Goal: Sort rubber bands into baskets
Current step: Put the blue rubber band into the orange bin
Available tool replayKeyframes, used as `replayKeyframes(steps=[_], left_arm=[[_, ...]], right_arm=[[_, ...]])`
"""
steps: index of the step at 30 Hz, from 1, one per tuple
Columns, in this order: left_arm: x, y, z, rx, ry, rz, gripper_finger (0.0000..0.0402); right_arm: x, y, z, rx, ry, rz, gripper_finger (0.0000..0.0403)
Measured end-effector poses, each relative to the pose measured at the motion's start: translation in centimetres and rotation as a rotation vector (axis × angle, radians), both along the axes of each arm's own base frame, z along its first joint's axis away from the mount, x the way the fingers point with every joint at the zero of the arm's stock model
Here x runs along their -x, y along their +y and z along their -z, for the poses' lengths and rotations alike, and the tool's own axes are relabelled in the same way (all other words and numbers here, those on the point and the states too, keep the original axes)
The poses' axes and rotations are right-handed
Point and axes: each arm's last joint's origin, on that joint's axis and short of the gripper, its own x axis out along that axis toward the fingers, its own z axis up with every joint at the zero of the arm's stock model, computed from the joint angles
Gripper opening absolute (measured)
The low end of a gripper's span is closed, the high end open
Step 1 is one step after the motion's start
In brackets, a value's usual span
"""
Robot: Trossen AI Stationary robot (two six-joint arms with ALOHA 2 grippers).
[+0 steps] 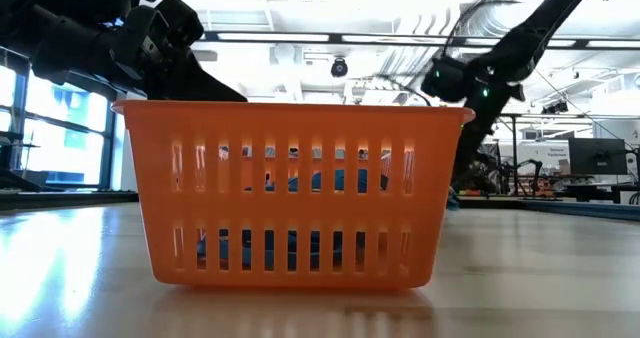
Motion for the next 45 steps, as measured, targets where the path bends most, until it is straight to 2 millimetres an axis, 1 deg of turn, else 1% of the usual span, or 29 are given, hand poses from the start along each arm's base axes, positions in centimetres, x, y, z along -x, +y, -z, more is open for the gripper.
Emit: replayKeyframes(steps=[3,5,9,14,19,22,25,27,30,33,35,38,45], left_arm=[[0.0,0.0,0.0,0.0,0.0,0.0,0.0003],[0.0,0.0,0.0,0.0,0.0,0.0,0.0003],[0.0,0.0,0.0,0.0,0.0,0.0,0.0003],[0.0,0.0,0.0,0.0,-0.001,0.0,0.0003],[0.0,0.0,0.0,0.0,-0.001,0.0,0.0003],[0.0,0.0,0.0,0.0,-0.001,0.0,0.0003],[0.0,0.0,0.0,-0.002,-0.001,0.001,0.0003],[0.0,0.0,0.0,-0.008,-0.001,0.002,0.0003],[0.0,0.0,0.0,-0.009,0.0,0.002,0.0003],[0.0,0.0,0.0,-0.009,0.001,0.002,0.0003],[0.0,0.0,0.0,-0.01,0.001,0.003,0.0003],[0.0,0.0,0.0,-0.016,0.004,0.004,0.0003],[0.1,0.0,0.2,-0.022,0.022,0.005,0.0003]], right_arm=[[-1.5,2.0,-1.4,0.002,-0.061,-0.088,0.0003],[-2.4,4.0,-2.1,-0.011,-0.087,-0.159,0.0001],[-3.9,9.0,-3.3,-0.043,-0.158,-0.307,0.0],[-5.1,15.7,-4.2,-0.139,-0.261,-0.485,0.0],[-6.6,21.8,-6.1,-0.216,-0.35,-0.639,0.0],[-7.8,24.7,-6.7,-0.263,-0.376,-0.723,0.0],[-9.4,26.8,-6.8,-0.309,-0.37,-0.793,0.0],[-10.7,27.8,-6.6,-0.341,-0.36,-0.827,0.0],[-12.7,28.7,-6.0,-0.392,-0.344,-0.881,0.0],[-14.5,29.1,-5.1,-0.441,-0.321,-0.933,0.0],[-15.3,29.0,-4.3,-0.49,-0.303,-0.953,0.0],[-15.9,28.6,-3.7,-0.543,-0.301,-0.966,0.0],[-16.1,28.3,-3.7,-0.57,-0.312,-0.983,0.0]])
